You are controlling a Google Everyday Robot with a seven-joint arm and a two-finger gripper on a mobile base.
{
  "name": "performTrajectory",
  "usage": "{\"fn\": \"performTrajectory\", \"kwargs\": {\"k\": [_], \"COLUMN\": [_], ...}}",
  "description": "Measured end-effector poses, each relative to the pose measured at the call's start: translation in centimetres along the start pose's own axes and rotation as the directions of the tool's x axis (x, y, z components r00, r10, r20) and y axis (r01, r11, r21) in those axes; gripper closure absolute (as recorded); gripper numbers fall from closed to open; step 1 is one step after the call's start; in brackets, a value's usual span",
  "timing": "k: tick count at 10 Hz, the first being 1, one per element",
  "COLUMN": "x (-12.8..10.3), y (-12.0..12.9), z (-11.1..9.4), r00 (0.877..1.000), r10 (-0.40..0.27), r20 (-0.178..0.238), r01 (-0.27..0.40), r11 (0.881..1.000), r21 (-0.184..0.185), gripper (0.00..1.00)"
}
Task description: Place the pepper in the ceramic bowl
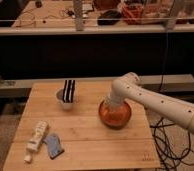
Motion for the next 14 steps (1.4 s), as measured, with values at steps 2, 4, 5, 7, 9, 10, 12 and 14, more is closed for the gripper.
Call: {"fn": "performTrajectory", "kwargs": {"k": [2,4,5,7,9,10,12,14], "x": [0.05,0.10,0.15,0.18,0.24,0.23,0.32,0.36], "y": [0.00,-0.01,0.02,0.02,0.00,0.00,0.04,0.04], "z": [-0.02,-0.05,-0.11,-0.15,-0.24,-0.24,-0.30,-0.37], "r00": [1.000,1.000,1.000,1.000,1.000,1.000,0.999,0.999], "r10": [0.006,0.011,0.016,0.019,0.025,0.027,0.033,0.037], "r20": [-0.001,-0.002,-0.003,-0.004,-0.005,-0.005,-0.007,-0.008], "r01": [-0.006,-0.011,-0.016,-0.019,-0.025,-0.027,-0.033,-0.037], "r11": [1.000,1.000,1.000,1.000,1.000,1.000,0.999,0.999], "r21": [0.001,0.001,-0.001,-0.001,-0.001,-0.001,-0.002,-0.003], "gripper": [0.98,0.98,0.98,0.98,0.98,0.98,0.98,0.98]}}
